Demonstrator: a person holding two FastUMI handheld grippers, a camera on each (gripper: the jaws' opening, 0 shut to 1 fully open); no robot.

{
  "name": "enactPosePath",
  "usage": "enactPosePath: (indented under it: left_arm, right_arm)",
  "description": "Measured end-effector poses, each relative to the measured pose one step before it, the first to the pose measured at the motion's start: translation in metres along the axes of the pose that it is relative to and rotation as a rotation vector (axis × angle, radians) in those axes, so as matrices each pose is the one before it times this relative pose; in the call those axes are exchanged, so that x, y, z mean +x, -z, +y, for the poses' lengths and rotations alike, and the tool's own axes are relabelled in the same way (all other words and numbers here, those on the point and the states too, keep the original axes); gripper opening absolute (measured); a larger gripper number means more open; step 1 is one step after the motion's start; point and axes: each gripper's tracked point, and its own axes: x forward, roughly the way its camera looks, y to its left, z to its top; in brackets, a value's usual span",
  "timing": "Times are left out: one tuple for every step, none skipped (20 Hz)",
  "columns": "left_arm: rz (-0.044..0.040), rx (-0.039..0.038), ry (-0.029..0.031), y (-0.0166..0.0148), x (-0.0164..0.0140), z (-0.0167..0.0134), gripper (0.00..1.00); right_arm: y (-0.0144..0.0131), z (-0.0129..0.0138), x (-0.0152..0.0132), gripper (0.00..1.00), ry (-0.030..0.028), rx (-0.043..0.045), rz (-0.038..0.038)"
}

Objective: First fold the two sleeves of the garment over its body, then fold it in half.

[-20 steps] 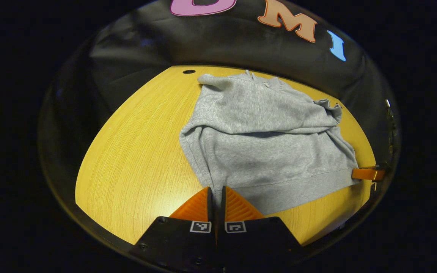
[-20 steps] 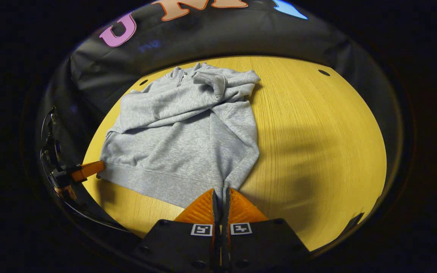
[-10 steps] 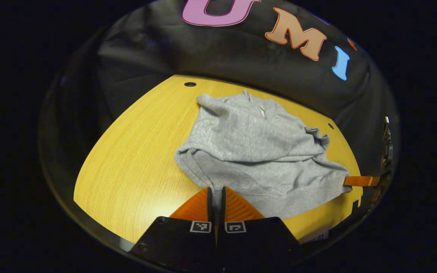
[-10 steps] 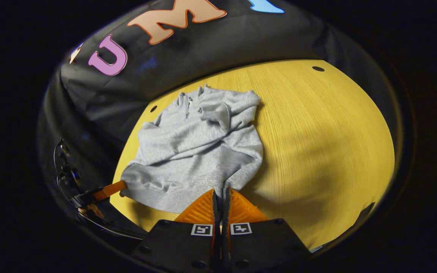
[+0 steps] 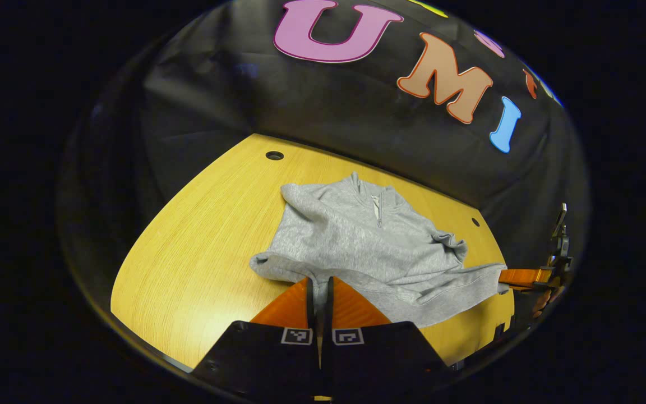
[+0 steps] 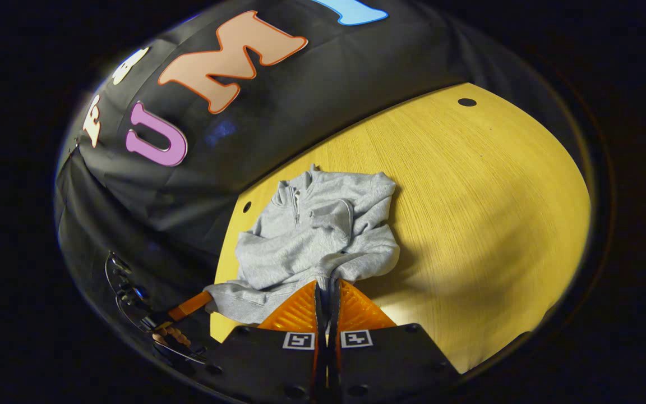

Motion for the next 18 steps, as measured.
enactPosePath:
  left_arm:
    - [0.00138,-0.00716,0.00048,-0.00564,0.00319,0.00011,0.0]
    - [0.0009,-0.00445,0.00048,-0.00558,0.00545,0.00088,0.0]
    - [-0.00013,-0.00017,-0.00091,-0.00757,0.00417,-0.00028,0.0]
    - [-0.00097,0.00059,-0.00105,-0.00621,0.00468,-0.00001,0.0]
    - [0.00224,-0.00168,0.00153,-0.00435,0.00546,0.00088,0.0]
    - [0.0069,-0.00616,-0.0001,-0.00572,0.00532,-0.00062,0.0]
    - [0.01136,-0.01131,-0.00065,-0.00328,0.00817,0.00099,0.0]
    - [0.0044,-0.01324,-0.00295,-0.00326,0.00601,0.00129,0.0]
    - [0.01045,-0.01545,-0.00164,-0.00146,0.0072,0.00115,0.0]
    - [0.00739,-0.01115,-0.00423,-0.00146,0.00814,0.00249,0.0]
    - [0.01523,-0.00894,-0.00874,0.00111,0.00921,0.00268,0.0]
    - [0.01584,-0.00595,-0.00836,0.00089,0.01002,0.00241,0.0]
    - [0.02559,-0.00776,-0.01324,0.00562,0.00948,0.0037,0.0]
    - [0.02451,-0.00972,-0.01607,0.0026,0.00788,0.0036,0.0]
    - [0.02854,-0.01749,-0.01766,0.00466,0.00898,0.00389,0.0]
    - [0.02543,-0.02113,-0.01129,0.00378,0.00452,0.00174,0.0]
    - [0.01024,-0.02242,-0.00427,-0.00029,0.00525,0.00033,0.0]
    - [0.00232,-0.02049,0.00001,-0.00137,0.00444,-0.00095,0.0]
  right_arm:
    - [-0.00903,0.00302,0.00264,0.03,-0.0109,0.02643,-0.00912]
    - [-0.00708,0.00282,-0.00014,0.0,-0.01047,0.02474,-0.004]
    - [-0.00813,0.00312,0.00072,0.03,-0.00889,0.0225,-0.004]
    - [-0.00522,0.00276,0.00252,0.03,-0.00544,0.01816,0.00041]
    - [-0.00594,0.00159,0.00175,0.03,-0.00248,0.01247,-0.00088]
    - [-0.00565,-0.00039,0.00624,0.03,0.00208,0.01094,0.0002]
    - [-0.00475,-0.00003,0.00943,0.03,0.00048,0.00889,0.00027]
    - [-0.00192,-0.00037,0.013,0.03,0.00449,0.01272,0.00059]
    - [-0.00546,-0.00174,0.00946,0.03,0.00557,0.02078,-0.00001]
    - [-0.00273,-0.00204,0.00933,0.03,0.00801,0.02354,0.00149]
    - [-0.00108,-0.00453,0.01073,0.03,0.01417,0.01886,0.00605]
    - [-0.00149,-0.00531,0.0101,0.03,0.01584,0.01168,0.00371]
    - [0.00066,-0.00422,0.00967,0.03,0.01635,0.00788,0.00769]
    - [-0.00023,-0.00252,0.00831,0.03,0.01212,0.00249,0.00326]
    - [0.00123,-0.00355,0.00779,0.04,0.01272,0.00387,0.0049]
    - [-0.00038,-0.00226,0.00673,0.04,0.0107,0.00441,0.0034]
    - [-0.00105,-0.00284,0.00665,0.04,0.01339,0.0087,0.00245]
    - [-0.00061,-0.00158,0.00163,0.04,0.00651,0.00821,0.00433]
